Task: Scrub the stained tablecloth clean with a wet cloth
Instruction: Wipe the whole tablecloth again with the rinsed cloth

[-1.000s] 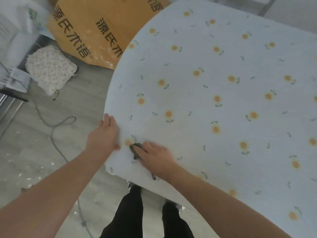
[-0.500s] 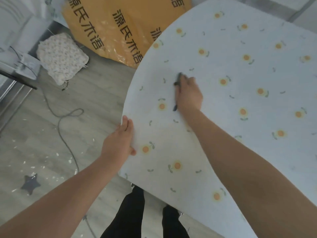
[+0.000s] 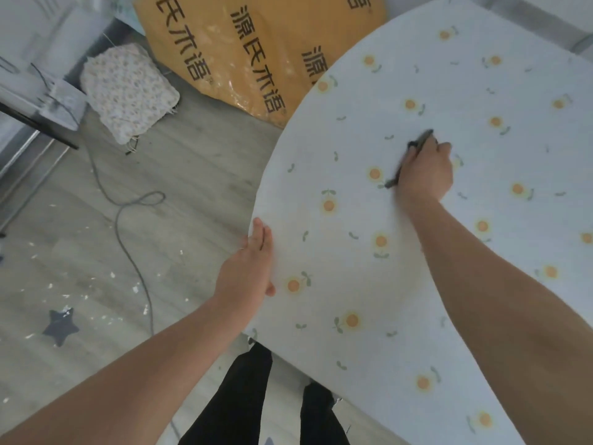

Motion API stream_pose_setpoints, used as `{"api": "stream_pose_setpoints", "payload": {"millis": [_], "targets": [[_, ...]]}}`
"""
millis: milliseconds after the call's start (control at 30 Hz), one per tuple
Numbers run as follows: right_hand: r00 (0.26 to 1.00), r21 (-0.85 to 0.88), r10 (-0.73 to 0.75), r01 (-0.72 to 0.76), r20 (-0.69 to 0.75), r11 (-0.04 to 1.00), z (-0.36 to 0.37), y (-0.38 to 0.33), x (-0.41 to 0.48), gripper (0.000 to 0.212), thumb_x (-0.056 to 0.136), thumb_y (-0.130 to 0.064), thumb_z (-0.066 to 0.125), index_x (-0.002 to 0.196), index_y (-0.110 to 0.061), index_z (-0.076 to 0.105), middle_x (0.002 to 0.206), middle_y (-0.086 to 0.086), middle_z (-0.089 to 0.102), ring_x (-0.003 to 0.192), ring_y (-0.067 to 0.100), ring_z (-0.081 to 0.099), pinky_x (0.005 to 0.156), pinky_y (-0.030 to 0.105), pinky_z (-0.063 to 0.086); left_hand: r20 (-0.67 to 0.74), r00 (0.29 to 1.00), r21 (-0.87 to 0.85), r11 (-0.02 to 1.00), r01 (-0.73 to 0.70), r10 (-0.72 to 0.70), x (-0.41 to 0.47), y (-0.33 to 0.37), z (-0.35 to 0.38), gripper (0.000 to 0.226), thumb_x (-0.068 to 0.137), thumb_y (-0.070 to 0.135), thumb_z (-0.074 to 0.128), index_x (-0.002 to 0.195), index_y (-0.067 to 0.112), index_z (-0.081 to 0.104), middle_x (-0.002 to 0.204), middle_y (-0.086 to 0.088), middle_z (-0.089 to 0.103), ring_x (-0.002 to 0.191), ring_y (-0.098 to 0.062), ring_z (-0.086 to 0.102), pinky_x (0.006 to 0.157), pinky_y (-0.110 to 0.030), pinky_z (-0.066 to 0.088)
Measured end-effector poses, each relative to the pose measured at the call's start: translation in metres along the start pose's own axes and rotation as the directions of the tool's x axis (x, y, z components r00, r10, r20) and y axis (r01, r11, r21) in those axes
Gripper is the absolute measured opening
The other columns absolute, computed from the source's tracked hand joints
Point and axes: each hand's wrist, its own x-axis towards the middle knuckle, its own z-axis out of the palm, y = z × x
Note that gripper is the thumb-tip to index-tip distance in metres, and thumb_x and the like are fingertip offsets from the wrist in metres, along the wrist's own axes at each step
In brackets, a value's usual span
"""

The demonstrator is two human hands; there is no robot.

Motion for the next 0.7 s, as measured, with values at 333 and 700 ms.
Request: {"api": "stream_pose_setpoints", "payload": {"millis": [333,700], "targets": [[0.456,0.185,-0.865,0.85,0.209,0.493,0.017,-0.075,-0.165,0.043,0.099,-0.033,0.052,0.139,-0.019,0.056,0.105,0.006,0.058,0.088,0.026,0.061,0.056,0.036,0.052,-0.082,0.996,-0.01,0.999,0.034,-0.035,-0.01,-0.01,0.005,0.12,0.083,0.048,0.079,0.164,0.01,-0.001,0.173,-0.007,-0.01,0.15,-0.028,0.037,0.09,-0.034,0.055],[0.992,0.039,-0.126,0.127,-0.026,0.991,0.021,-0.105,-0.02,0.037,0.105,-0.037,0.037,0.125,-0.012,0.055,0.126,0.011,0.048,0.095,0.033,0.062,0.07,0.034,0.039,-0.022,1.0,-0.371,0.929,-0.012,0.004,-0.001,-0.043,0.015,0.119,0.084,0.046,0.081,0.165,0.022,-0.003,0.173,0.011,0.002,0.144,-0.025,0.043,0.104,-0.041,0.046]]}}
